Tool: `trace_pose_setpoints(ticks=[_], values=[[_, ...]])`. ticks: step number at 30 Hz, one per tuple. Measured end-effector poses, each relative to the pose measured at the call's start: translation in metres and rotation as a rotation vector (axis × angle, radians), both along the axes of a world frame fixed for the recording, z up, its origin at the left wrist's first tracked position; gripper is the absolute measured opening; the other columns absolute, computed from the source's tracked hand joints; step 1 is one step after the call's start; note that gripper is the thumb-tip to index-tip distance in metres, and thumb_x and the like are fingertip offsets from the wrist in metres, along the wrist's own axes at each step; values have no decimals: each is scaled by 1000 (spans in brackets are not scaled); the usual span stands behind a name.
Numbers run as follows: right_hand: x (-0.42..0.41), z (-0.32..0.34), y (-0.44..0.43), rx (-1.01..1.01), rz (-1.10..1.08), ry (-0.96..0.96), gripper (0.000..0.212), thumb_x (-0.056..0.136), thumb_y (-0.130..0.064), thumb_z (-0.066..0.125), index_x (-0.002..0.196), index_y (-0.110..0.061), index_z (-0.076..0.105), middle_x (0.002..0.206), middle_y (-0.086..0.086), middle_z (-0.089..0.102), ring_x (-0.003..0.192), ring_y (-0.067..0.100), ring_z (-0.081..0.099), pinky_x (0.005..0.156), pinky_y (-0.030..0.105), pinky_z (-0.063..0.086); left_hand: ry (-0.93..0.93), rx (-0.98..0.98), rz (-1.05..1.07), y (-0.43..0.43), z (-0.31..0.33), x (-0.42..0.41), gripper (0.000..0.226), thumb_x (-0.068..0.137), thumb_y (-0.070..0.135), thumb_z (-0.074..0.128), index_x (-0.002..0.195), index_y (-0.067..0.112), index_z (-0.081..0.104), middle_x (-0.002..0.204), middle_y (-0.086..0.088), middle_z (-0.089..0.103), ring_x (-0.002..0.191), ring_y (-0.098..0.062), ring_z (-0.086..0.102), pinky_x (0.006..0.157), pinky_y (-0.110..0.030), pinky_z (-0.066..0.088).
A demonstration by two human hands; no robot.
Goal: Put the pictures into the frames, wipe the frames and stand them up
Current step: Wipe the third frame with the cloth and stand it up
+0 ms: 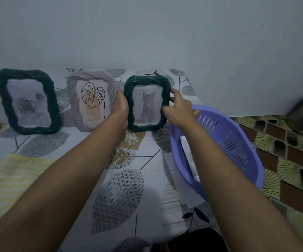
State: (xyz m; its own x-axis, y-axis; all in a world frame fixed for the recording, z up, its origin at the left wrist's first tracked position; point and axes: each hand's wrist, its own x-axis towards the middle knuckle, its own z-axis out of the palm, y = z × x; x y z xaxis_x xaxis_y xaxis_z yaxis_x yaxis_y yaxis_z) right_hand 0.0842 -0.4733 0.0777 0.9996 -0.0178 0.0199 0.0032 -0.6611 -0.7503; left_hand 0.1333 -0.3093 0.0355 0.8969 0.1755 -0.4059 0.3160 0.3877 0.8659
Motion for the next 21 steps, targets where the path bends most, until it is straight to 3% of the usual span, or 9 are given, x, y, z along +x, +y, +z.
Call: trace_pose_setpoints(ticks=[2,6,8,10,12,15,19,21], values=[[5,-1,1,-29,-13,7,72,84,-16,50,150,-37,28,133,-1,57,131,20,31,85,37,9,4,9,12,-2,2,3,56,102,49,25,88,19,70,76,-8,75,87,-29,68,87,-46,57],[10,-3,3,-80,-33,58,76,83,-17,49,149,-45,24,129,4,58,130,24,30,88,42,9,12,71,72,-4,2,9,64,96,62,24,109,17,69,100,-14,73,93,-31,69,89,-49,57],[11,-5,4,-101,-27,76,73,83,-18,49,148,-43,25,128,5,57,129,25,30,90,44,12,25,97,101,0,-11,22,84,74,80,24,116,20,67,109,-14,71,98,-34,67,91,-50,54],[12,-7,5,-118,-23,78,71,84,-19,50,148,-38,26,122,5,53,131,25,29,88,42,12,27,130,108,5,-33,44,100,55,85,23,118,22,68,109,-14,72,99,-37,67,92,-53,53],[12,-7,6,-128,-14,91,72,86,-19,50,151,-35,24,121,9,49,135,25,27,92,44,14,35,149,94,4,-42,51,102,54,85,21,120,23,67,109,-13,72,99,-37,67,92,-53,53],[13,-7,6,-126,-5,105,75,87,-20,50,154,-34,20,137,12,47,141,23,22,105,50,13,20,122,108,3,-40,47,103,59,85,23,131,23,61,121,-13,68,108,-37,63,98,-55,49],[15,-8,5,-139,-1,78,69,83,-20,50,147,-38,30,125,5,50,137,23,26,92,46,14,-15,61,148,8,-57,60,107,52,88,27,135,28,58,128,-9,65,116,-36,60,102,-56,45],[16,-9,6,-143,-8,80,66,83,-21,51,144,-38,33,118,3,50,136,23,27,94,47,15,-13,60,149,4,-45,49,106,58,88,26,141,27,53,135,-9,61,121,-35,57,105,-56,43]])
